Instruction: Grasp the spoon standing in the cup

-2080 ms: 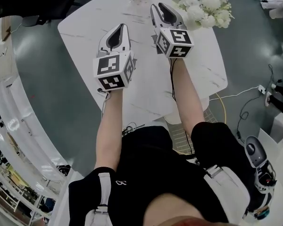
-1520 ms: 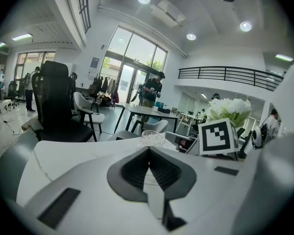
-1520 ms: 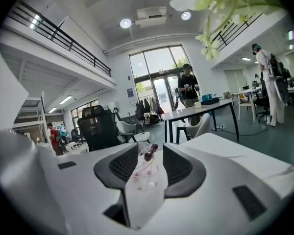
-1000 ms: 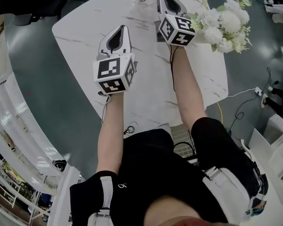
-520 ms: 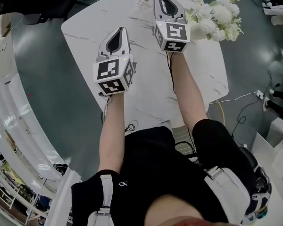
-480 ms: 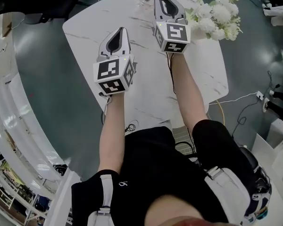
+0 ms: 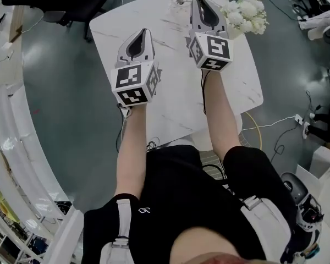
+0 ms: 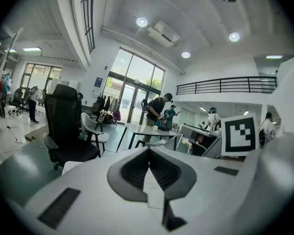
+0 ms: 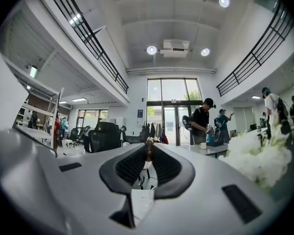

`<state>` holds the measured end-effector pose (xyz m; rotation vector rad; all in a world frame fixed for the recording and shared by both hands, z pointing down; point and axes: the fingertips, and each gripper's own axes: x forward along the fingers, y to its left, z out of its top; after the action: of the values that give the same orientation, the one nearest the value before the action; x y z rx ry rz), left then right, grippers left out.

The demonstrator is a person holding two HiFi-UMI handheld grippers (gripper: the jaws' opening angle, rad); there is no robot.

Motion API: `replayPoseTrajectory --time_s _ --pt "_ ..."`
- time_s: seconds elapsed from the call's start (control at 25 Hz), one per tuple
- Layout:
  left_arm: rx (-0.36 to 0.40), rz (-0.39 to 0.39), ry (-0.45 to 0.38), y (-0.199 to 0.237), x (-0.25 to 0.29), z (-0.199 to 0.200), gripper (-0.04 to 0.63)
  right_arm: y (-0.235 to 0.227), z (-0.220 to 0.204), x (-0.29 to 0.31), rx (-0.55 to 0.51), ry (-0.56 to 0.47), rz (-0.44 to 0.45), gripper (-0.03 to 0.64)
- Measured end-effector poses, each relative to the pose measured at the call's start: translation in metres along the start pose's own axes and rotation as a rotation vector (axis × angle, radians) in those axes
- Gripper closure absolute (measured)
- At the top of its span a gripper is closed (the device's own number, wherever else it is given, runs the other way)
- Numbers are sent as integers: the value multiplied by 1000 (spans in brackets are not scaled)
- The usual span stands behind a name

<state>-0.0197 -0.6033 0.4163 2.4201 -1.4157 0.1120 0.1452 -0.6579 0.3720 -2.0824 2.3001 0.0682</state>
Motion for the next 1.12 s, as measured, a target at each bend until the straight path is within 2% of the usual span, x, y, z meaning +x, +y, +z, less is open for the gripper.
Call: replayPoseTrajectory --time_s 0.2,0.36,0.52,0.68,0.84,1.12 --pt "8 -41 -65 -7 -39 23 580 13 28 -54 48 -22 -66 568" --pt "9 -55 -105 2 -75 32 580 30 33 -101 110 -20 -122 568" --pt "-43 -45 -134 13 -92 35 580 36 42 -135 142 -21 -146 568" --pt "-84 -16 -145 39 -132 30 580 72 47 -171 134 -4 -126 568" --pt "-25 -26 -132 44 -140 28 580 93 40 -181 77 49 -97 568" --pt "54 -85 -96 19 -147 8 580 108 34 -184 47 73 -52 568"
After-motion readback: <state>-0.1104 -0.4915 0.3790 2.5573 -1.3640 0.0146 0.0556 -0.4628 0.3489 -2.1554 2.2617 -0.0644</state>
